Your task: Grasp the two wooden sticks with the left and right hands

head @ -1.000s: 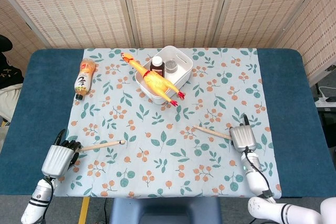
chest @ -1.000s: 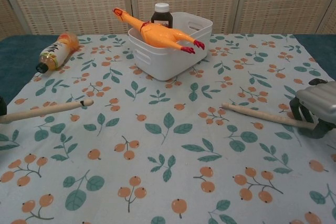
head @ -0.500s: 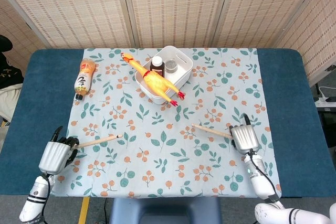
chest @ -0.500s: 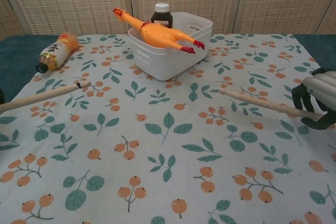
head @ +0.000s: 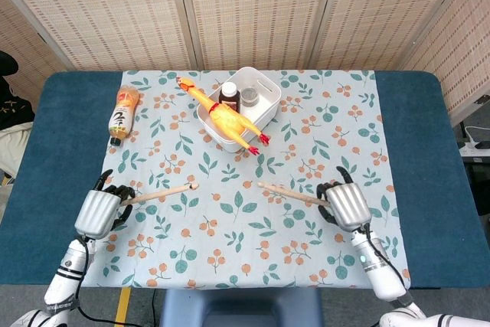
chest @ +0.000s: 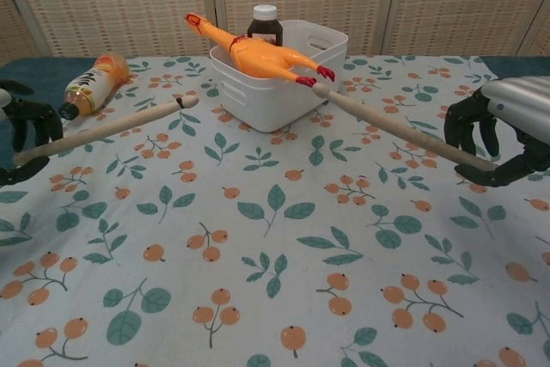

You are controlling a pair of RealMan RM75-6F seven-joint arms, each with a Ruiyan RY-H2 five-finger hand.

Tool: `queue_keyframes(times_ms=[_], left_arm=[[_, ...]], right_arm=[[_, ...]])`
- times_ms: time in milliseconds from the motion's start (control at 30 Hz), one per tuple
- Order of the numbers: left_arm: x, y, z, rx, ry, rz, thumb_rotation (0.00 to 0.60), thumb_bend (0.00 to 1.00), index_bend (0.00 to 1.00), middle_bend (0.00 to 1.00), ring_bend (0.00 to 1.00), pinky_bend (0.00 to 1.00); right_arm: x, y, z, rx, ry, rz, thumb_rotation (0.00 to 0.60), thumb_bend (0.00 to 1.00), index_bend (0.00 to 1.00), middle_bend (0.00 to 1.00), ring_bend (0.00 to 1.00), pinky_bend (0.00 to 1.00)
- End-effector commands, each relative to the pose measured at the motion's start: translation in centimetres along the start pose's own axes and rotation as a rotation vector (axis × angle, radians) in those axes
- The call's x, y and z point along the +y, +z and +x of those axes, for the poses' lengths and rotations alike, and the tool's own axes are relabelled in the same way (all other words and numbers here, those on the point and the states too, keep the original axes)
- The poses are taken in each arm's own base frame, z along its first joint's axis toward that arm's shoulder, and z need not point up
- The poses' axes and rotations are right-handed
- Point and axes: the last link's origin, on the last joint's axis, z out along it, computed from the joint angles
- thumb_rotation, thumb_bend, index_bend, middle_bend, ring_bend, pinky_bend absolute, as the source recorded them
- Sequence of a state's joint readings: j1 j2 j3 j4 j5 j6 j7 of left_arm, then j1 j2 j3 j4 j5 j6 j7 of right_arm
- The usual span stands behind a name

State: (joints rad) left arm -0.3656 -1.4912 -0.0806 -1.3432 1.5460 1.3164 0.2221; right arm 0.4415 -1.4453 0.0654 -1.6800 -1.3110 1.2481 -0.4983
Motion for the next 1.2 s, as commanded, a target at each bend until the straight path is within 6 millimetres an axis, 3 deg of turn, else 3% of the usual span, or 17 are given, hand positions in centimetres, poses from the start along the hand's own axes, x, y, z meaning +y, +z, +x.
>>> queue_keyframes(times_ms=[33,433,833,1200], left_arm=[[1.6,1.2,0.4,-0.006,-0.022,-0.021,0.6,0.61,0.83,0.92,0.55,0.14],[7.5,1.1,3.1,0.074,-0.042,-0.074,0.6,0.61,0.83,0.93,0.58,0.16],[9.1,-1.1,3.3,0.086,-0.071,-0.117,0.6,0.61,0.83,0.94,0.58,0.16],[9.6,-1.4,2.7,0.149,0.069,-0.137,0.6,0.61,0.83,0.94,0.58,0.16]], right_arm=[[-1.7,-0.4,0.6,-0.004,0.03,0.084,0.6,0.44,0.95,0.81,0.57,0.13],[-4.3,-0.5,1.4,-0.018,0.078,0.206,0.6,0.46,0.95,0.81,0.57,0.13],[-3.7,0.0,2.7,-0.084,0.166,0.265,0.6,0.48,0.95,0.81,0.57,0.13],[-3.2,0.1,2.9,-0.129,0.176,0.262,0.6,0.48,0.95,0.81,0.57,0.13]])
